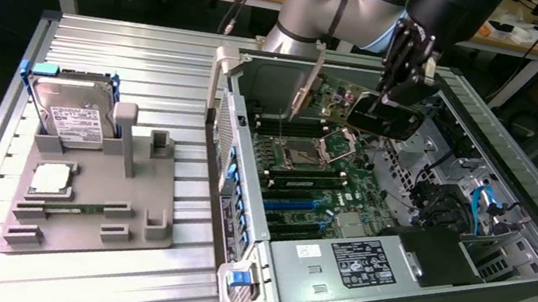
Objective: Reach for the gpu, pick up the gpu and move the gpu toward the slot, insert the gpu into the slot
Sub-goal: 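Insert the gpu into the slot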
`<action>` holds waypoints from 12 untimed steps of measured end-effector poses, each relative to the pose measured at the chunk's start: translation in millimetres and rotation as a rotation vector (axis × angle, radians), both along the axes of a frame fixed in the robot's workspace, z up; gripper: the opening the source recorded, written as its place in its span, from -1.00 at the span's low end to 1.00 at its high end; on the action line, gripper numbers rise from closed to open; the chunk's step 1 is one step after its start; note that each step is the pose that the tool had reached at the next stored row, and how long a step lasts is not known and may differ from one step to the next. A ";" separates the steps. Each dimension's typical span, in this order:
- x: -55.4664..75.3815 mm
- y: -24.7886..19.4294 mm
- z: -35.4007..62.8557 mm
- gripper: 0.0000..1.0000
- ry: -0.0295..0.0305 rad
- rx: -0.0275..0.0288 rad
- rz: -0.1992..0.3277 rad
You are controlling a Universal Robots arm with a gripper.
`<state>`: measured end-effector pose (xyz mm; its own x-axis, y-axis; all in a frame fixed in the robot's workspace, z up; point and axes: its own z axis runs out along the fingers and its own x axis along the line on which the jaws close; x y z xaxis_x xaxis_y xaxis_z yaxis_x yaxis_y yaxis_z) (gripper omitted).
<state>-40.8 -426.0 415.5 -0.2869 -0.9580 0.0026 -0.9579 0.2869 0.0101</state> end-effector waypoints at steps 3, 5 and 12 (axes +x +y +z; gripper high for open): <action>0.6 0.0 -3.2 -0.47 -0.0001 0.0001 0.051; 1.2 -0.1 -5.4 -0.47 -0.0001 0.0001 0.073; 2.3 -2.4 -15.3 -0.47 0.0000 0.0000 0.131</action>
